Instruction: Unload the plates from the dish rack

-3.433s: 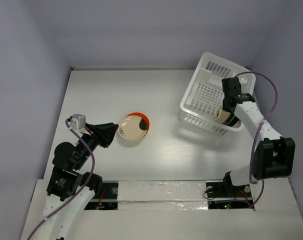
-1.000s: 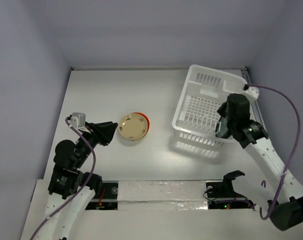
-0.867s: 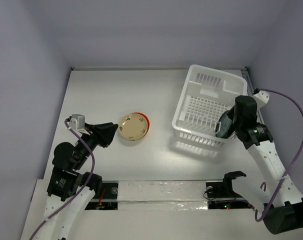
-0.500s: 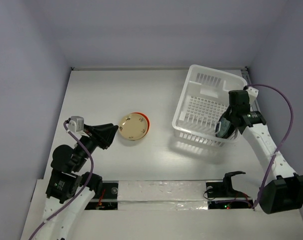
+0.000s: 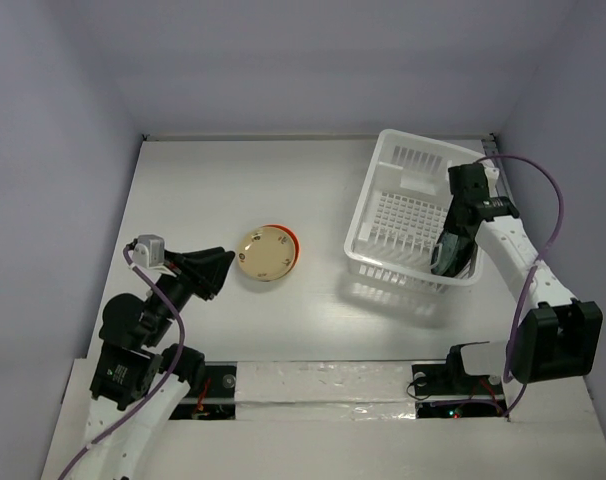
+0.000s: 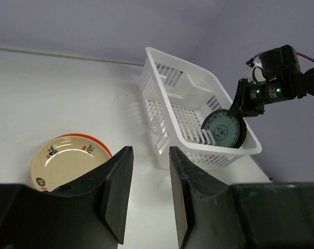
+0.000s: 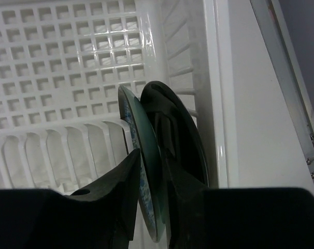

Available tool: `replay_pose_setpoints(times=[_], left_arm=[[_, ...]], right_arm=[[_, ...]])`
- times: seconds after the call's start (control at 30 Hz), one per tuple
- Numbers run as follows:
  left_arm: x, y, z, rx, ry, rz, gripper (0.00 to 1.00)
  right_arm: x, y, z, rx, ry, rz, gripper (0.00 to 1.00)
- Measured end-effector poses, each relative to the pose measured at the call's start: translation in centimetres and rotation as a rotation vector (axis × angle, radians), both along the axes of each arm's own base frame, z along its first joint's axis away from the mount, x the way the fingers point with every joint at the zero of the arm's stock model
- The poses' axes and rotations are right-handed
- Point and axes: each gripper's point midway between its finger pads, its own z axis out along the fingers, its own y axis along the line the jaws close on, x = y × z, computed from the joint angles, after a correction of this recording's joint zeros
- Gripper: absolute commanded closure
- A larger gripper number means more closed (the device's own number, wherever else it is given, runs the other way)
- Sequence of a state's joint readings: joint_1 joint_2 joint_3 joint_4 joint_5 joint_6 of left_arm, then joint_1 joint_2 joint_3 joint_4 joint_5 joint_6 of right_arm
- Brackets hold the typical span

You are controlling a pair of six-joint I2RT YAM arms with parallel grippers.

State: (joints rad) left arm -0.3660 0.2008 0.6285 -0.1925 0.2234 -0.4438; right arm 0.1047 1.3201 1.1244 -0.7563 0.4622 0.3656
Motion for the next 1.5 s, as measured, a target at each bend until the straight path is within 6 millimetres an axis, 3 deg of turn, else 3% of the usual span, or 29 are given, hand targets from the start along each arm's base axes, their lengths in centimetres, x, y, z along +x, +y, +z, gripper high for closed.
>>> replay_pose_setpoints(times=[0.03,0.07,0.13,0.33,0.6,0.83,1.17,1.23,1.4,1.5], left_arm=[[0.0,0.0,0.0,-0.001,-0.001,0.0,0.69],[0.0,0.0,0.1,-0.001,-0.003,0.001,0.69],[-0.1,0.0,0.1,-0.001,-0.003,0.0,0.69],[0.0,0.1,0.1,-0.001,-0.002,0.003,0.68],[0.1,0.1,0.0,0.0,0.002,0.007,0.68],[0.6,-0.1,-0.6,0.009,0.029,0.007,0.68],[1.6,-0.3,-1.5,0.025,0.076,0.015,0.68],[1.7,-0.3,-1.7,0.028,0.083,0.015,0.68],[2.0,-0.3,-1.9,0.031,0.094,0.022,0.68],[2.2,-0.4,-2.1,0.035,0.104,0.021,0.69]], right_arm=[[0.0,0.0,-0.1,-0.004,0.006,0.003,0.82],[0.0,-0.1,-0.1,-0.01,0.015,0.008,0.95],[-0.3,-0.4,-0.1,-0.038,0.044,0.022,1.0],[-0.4,-0.1,0.7,-0.144,0.097,0.039,1.0],[-0.6,0.9,4.6,-0.329,0.117,0.086,1.0],[-1.1,1.4,6.0,-0.379,0.092,0.115,1.0],[-2.0,2.0,13.5,-0.35,-0.167,0.127,1.0],[-1.7,2.2,13.3,-0.355,-0.174,0.125,1.0],[-1.2,2.4,9.6,-0.382,-0.087,0.137,1.0],[-1.1,3.4,9.9,-0.34,-0.124,0.164,1.0]])
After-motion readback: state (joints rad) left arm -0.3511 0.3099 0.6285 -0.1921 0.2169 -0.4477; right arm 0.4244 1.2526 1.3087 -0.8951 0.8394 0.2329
